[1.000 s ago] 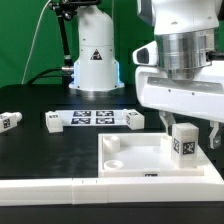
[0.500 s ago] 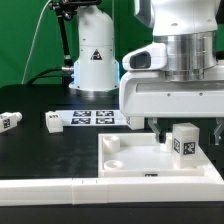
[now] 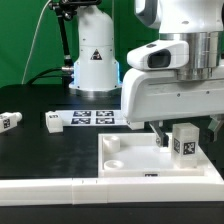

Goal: Assemble one leg

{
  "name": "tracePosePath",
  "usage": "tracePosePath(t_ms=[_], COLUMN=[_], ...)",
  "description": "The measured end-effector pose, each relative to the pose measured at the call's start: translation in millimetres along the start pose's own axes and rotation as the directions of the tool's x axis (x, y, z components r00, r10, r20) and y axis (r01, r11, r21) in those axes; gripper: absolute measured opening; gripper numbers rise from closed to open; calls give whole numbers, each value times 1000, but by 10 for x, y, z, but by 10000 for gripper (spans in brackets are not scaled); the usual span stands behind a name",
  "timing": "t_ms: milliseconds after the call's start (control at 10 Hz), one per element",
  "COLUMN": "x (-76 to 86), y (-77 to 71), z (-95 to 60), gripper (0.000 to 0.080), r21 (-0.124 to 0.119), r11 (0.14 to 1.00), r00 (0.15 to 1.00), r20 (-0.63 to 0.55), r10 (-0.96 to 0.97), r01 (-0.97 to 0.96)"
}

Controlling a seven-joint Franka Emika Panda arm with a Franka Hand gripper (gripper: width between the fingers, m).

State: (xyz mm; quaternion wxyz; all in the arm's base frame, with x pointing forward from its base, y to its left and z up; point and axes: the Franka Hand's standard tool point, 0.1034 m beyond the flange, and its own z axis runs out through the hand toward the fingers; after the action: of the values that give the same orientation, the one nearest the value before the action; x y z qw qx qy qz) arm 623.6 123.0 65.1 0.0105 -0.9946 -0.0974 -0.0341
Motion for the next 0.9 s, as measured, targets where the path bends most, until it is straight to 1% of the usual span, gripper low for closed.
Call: tracePosePath(t_ms=[100,200,300,400,800,900], x=[-1,-1,-1,-1,-1,0], y=[-1,0,1,1,2,2], z=[1,2,3,3,3,2], gripper=[621,442,442,288,288,288], r21=[0,0,0,0,0,1], r11=[1000,1000,1000,1000,999,996], r00=[1000,1000,1000,1000,999,996], r20=[0,0,0,0,0,-1], r10=[4,4,4,4,34,87], r01=[-4,-4,-4,-4,-34,-87])
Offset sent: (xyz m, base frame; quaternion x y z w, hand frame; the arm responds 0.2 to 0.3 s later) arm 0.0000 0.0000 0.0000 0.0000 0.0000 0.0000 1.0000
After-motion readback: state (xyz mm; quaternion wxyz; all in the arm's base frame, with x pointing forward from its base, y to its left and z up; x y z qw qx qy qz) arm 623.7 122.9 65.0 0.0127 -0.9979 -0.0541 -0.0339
